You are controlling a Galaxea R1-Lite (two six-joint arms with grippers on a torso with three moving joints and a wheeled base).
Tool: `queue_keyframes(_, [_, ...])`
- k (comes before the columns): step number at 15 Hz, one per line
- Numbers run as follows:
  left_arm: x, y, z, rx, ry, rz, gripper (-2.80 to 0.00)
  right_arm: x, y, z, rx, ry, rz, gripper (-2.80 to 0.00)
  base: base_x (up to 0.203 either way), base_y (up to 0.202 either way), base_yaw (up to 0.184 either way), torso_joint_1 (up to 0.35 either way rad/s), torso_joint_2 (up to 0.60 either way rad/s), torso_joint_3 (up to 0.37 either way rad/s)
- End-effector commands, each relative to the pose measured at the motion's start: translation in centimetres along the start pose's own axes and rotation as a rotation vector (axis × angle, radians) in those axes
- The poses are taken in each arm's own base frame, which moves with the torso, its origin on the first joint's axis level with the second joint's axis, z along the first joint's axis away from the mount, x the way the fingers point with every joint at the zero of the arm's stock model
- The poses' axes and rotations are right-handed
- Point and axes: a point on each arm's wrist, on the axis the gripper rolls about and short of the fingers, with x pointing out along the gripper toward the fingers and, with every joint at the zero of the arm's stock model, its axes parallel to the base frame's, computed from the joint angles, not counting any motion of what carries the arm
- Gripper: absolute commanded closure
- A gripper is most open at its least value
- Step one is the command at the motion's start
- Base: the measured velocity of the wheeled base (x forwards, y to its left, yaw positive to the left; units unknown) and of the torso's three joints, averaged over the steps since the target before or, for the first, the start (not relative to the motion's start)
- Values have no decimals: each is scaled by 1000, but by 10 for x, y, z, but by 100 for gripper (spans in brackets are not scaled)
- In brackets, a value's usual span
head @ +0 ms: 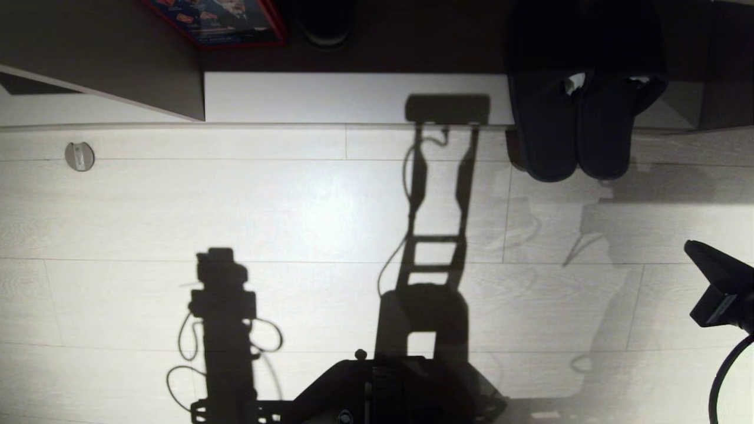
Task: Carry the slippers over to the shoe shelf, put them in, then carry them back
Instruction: Pick up the slippers in the shoe cabinet
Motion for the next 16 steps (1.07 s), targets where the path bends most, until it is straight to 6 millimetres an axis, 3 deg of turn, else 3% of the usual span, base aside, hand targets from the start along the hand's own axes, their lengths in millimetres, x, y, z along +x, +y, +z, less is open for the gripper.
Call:
queue_keyframes(1, [0, 0, 0, 0, 0, 0, 0, 11, 1, -7, -6, 27, 6, 0, 0, 0, 0, 0, 0, 0])
queue_keyframes(4, [0, 0, 0, 0, 0, 0, 0, 21, 2, -9, -22, 10, 14, 0, 0, 0, 0, 0, 0, 0])
queue_keyframes(5, [0, 0, 0, 0, -1, 0, 0, 25, 4, -10, -25, 11, 23, -280, 0, 0, 0, 0, 0, 0])
queue_keyframes(16, [0, 0, 0, 0, 0, 0, 0, 65, 8, 6, -14, -94, 35, -280, 0, 0, 0, 0, 0, 0])
